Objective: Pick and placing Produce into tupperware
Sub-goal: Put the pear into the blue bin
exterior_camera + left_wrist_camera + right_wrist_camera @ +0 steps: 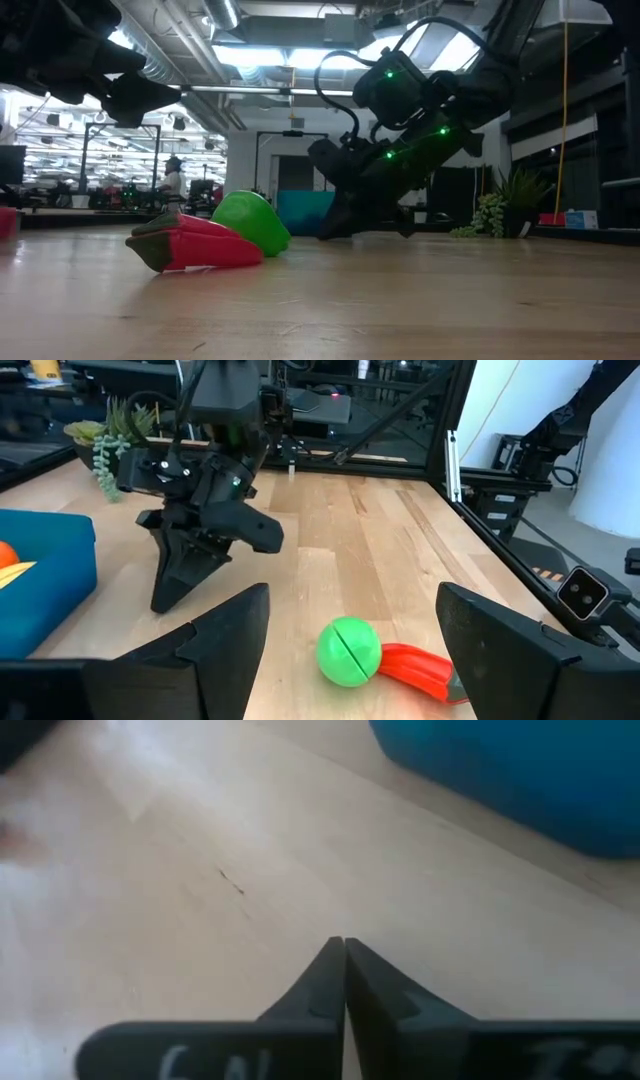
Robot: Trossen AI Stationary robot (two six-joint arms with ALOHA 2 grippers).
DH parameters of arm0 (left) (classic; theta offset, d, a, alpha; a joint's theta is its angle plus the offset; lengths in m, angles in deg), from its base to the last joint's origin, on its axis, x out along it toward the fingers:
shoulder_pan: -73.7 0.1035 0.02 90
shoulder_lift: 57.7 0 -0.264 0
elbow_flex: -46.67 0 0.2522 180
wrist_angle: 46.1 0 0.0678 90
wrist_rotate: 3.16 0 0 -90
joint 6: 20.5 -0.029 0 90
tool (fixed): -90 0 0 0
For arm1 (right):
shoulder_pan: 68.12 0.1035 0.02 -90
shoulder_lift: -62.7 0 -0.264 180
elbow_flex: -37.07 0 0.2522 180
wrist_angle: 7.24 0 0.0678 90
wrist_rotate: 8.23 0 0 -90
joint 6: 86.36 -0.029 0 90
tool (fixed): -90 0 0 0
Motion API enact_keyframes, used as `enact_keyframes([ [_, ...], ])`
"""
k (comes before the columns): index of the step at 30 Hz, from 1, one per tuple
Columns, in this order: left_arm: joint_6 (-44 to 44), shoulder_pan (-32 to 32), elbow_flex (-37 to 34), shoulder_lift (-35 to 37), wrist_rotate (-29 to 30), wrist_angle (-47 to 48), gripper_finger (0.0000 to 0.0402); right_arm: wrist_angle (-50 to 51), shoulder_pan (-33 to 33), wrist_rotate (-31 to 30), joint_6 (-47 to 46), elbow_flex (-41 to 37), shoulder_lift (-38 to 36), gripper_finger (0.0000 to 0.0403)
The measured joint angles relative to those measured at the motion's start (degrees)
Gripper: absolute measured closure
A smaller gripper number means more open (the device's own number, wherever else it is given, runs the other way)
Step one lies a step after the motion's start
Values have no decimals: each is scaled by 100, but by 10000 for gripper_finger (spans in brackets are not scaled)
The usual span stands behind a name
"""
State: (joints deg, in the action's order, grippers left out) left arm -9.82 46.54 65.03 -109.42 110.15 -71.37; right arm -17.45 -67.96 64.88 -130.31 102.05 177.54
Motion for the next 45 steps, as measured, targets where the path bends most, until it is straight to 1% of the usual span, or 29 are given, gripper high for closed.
enact_keyframes([
  [4, 272, 1, 0, -2, -2, 2, 121, -26, -1, 31, 224, 0, -1, 389],
  [7, 275, 1, 0, 0, -2, 1, 121, -26, -1, 50, 443, 0, -1, 392],
  [11, 273, 0, 0, -2, -2, 2, 121, -47, -8, 301, 693, 0, -1, 392],
  [16, 273, 0, 0, 0, -2, 2, 121, -52, -6, 348, 980, 0, -3, 390],
  [22, 271, 2, 0, -1, -2, 2, 121, -61, -3, 348, 991, 0, -3, 394],
  [29, 271, 1, 0, -1, -2, 11, 121, -66, -5, 351, 1128, 0, -3, 383],
  [45, 269, 2, 0, 0, -2, 111, 121, -52, -71, 353, 1331, 0, -6, 381],
])
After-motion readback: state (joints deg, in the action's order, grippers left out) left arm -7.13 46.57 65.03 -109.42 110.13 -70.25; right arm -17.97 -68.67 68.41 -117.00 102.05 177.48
